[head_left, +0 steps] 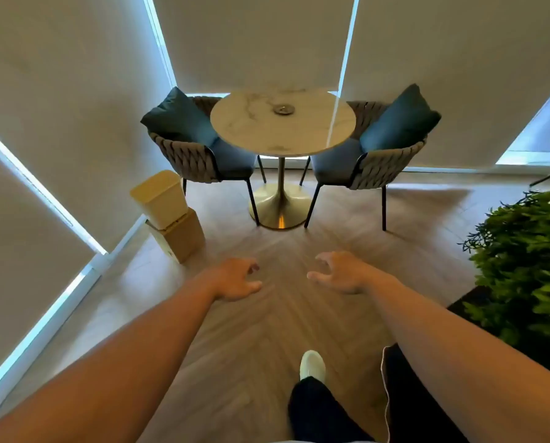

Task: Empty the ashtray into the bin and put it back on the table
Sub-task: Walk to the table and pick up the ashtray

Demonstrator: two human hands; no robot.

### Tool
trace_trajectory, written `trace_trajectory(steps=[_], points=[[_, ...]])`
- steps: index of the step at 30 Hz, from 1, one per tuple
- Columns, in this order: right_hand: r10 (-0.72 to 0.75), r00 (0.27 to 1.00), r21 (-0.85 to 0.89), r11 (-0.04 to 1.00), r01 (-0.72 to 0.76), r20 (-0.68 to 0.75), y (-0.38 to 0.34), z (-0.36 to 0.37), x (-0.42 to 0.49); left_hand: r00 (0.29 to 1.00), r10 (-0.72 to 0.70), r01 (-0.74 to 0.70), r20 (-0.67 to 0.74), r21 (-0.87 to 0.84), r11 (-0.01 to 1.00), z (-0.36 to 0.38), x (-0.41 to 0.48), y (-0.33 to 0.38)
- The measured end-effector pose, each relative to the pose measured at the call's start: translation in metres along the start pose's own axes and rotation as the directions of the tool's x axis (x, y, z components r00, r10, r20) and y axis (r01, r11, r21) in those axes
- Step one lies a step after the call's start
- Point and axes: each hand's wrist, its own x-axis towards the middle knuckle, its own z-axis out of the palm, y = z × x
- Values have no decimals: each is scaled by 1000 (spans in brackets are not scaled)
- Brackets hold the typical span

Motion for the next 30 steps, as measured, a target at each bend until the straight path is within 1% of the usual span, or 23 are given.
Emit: trace_trajectory(steps=[3, 7, 9, 13, 20, 25, 30], points=[[15, 1000, 34, 999, -16, 18, 11, -2, 30, 999, -34, 35, 40, -12, 999, -3, 31, -5], [41, 996, 78, 996, -46, 74, 34, -6, 76, 991, -69, 66, 118, 33, 997, -12, 84, -10], [45, 994, 72, 996, -53, 102, 48, -16, 104, 988, -75, 69, 133, 49, 996, -22, 116, -11], [40, 993, 83, 995, -49, 115, 72, -52, 159, 986, -82, 78, 143, 35, 996, -50, 181, -5], [38, 983, 99, 994, -56, 178, 98, -106, 238, 985, -75, 81, 154, -32, 996, -92, 272, 4], [45, 977, 93, 993, -66, 211, 101, -138, 306, 986, -68, 76, 155, -45, 996, -129, 336, -15], [41, 983, 90, 994, -57, 180, 99, -166, 392, 990, -38, 47, 135, -61, 997, -169, 414, -53]])
